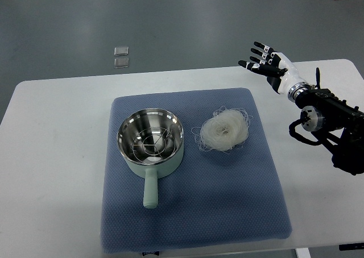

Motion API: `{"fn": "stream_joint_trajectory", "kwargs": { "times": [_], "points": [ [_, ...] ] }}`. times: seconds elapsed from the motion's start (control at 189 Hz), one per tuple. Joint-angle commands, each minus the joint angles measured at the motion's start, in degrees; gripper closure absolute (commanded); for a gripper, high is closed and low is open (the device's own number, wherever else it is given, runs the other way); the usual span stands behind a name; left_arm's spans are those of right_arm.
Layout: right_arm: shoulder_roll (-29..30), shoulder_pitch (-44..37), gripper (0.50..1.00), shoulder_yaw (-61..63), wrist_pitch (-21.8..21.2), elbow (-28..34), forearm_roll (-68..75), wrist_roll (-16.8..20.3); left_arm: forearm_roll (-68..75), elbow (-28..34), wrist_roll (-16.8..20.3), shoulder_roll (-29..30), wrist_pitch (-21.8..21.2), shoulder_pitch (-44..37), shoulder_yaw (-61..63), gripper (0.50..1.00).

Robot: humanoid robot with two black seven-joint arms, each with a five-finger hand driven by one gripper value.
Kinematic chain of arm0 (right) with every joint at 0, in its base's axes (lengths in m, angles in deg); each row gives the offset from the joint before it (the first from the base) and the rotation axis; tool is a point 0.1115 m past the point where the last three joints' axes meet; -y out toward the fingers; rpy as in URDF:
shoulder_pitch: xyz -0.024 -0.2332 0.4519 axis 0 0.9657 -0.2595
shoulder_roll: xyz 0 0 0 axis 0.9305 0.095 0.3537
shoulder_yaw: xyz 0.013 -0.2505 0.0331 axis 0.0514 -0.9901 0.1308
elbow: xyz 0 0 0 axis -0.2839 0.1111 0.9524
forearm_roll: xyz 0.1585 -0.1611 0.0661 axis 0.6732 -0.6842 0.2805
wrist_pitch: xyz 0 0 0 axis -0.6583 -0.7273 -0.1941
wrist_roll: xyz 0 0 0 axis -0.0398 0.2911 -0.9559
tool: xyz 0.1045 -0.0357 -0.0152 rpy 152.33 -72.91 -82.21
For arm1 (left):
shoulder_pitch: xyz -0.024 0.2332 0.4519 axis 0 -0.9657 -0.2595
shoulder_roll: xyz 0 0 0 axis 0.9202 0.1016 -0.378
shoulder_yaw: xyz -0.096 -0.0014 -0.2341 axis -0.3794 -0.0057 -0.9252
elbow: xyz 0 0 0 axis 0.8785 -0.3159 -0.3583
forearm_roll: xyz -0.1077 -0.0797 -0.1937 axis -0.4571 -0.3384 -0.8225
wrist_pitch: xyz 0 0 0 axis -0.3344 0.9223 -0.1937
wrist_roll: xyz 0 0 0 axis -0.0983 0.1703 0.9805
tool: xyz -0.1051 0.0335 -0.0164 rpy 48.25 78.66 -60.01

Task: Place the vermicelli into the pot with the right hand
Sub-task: 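Reach the right hand over and down onto the white vermicelli nest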

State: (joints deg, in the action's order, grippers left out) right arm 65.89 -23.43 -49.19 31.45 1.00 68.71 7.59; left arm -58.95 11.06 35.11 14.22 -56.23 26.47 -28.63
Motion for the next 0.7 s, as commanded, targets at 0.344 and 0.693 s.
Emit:
{"fn": "stream_joint_trajectory", "kwargs": {
  "times": [0.344, 0.693],
  "points": [
    [-5.58, -5.09, 0.583, -2.72, -16.52, 1.86, -24.36, -1.37, -0.01, 0.00, 0.01, 0.00, 0.00, 0.00, -0.01, 0.500],
    [-16.21, -17.04, 0.583, -17.31, -26.27, 14.96, -51.69, -7.70, -0.01, 0.00, 0.01, 0.00, 0.00, 0.00, -0.01, 0.500]
  ]
}}
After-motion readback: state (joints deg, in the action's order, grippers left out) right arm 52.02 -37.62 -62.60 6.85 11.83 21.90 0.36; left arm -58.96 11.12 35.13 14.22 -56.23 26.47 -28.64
